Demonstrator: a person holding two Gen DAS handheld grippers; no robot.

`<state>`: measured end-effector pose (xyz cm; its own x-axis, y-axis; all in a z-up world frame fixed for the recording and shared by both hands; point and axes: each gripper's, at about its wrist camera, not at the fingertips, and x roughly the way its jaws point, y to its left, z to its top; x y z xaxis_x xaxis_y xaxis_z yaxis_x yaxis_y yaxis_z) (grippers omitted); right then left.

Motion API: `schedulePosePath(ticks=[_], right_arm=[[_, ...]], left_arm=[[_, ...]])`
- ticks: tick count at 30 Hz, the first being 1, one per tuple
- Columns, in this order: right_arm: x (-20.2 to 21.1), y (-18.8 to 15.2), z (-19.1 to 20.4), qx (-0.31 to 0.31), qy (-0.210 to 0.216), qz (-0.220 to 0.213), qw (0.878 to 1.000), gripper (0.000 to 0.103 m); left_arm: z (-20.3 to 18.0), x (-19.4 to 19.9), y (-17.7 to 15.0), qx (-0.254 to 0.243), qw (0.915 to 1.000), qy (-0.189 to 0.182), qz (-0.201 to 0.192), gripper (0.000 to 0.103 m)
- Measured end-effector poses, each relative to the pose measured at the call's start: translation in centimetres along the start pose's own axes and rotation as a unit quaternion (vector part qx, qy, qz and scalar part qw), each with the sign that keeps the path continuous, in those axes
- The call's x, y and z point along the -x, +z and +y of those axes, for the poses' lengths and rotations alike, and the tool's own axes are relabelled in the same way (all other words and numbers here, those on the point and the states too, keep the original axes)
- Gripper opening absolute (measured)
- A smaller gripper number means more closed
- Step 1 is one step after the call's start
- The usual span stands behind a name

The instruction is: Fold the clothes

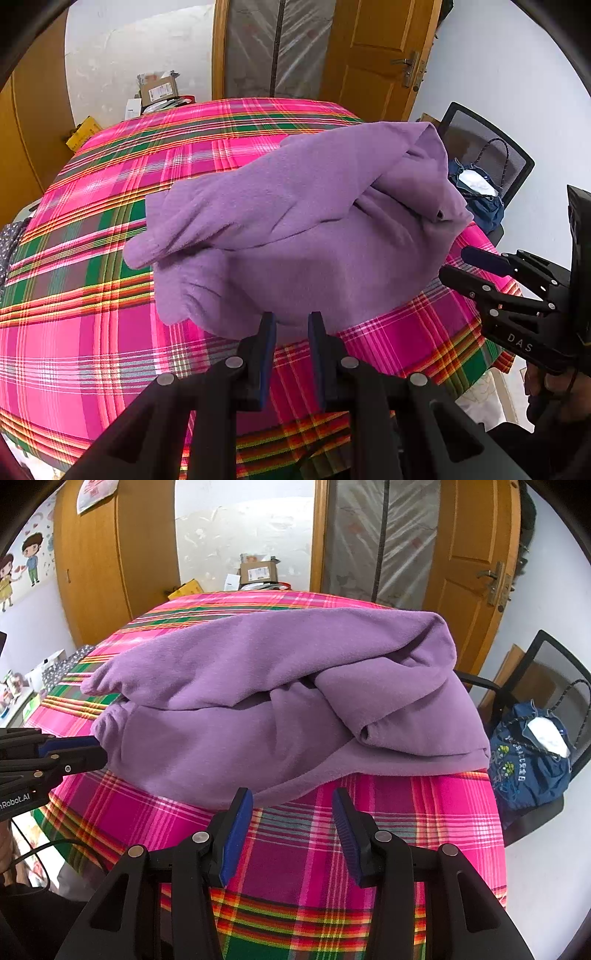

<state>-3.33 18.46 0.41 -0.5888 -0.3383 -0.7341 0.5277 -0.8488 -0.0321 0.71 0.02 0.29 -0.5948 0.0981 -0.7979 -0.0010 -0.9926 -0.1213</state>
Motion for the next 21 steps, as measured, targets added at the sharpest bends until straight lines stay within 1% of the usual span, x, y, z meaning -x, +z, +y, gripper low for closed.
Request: schedulePosePath(ticks=[8, 13, 21], right_arm=[[0.29, 0.34, -0.07, -0.002, 0.003, -0.011, 1.0, 0.047], [0.05, 0.37, 0.11, 0.001, 0.008, -0.01, 1.0, 0.047], [-0.06, 0.84, 0.35, 0.003, 0.014, -0.017, 1.0, 0.047]], left_arm=[[0.04, 0.55, -0.13, 0.0, 1.0, -0.001, -0.002, 0.018], [0.26, 0.16, -0.14, 0.008, 0.9999, -0.002, 0.006, 0.018], [0.39, -0.03, 0.07, 0.012, 0.9999, 0.004, 0.007, 0.018]])
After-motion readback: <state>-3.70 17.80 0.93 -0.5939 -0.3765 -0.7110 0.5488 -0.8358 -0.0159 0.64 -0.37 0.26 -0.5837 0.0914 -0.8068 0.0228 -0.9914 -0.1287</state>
